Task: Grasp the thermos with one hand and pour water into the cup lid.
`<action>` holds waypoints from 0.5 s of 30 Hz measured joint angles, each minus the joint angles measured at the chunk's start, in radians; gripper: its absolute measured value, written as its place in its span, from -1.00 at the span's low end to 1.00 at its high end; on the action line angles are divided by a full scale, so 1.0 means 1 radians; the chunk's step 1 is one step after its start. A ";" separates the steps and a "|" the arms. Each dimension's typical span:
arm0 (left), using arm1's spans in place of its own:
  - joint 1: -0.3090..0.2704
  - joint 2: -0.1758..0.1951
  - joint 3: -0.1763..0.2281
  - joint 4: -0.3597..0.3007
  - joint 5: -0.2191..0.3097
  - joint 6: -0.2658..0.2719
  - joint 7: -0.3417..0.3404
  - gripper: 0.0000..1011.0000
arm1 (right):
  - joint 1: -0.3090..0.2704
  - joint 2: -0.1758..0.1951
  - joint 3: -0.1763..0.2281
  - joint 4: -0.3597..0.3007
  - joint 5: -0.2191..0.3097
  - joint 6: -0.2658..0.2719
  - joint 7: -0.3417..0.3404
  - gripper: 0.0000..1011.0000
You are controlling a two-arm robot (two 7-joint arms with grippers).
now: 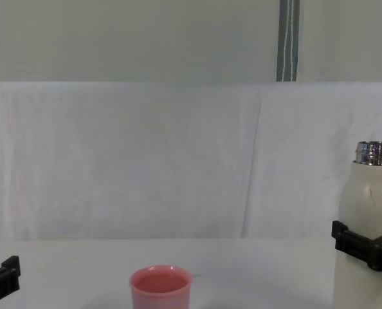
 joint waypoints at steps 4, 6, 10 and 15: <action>0.000 0.000 0.000 0.000 0.000 0.000 0.000 0.98 | 0.004 0.002 0.001 -0.002 -0.003 -0.003 -0.001 0.98; 0.000 0.000 0.000 0.000 0.000 0.000 0.000 0.98 | 0.006 0.002 0.002 -0.004 -0.005 -0.004 -0.001 0.98; 0.000 0.000 0.000 0.000 0.000 0.000 0.000 0.98 | 0.008 0.003 0.003 -0.007 -0.007 -0.004 -0.002 0.98; 0.000 0.000 0.000 0.000 0.000 0.000 0.000 0.98 | 0.011 0.003 0.005 -0.012 -0.007 -0.005 -0.002 0.98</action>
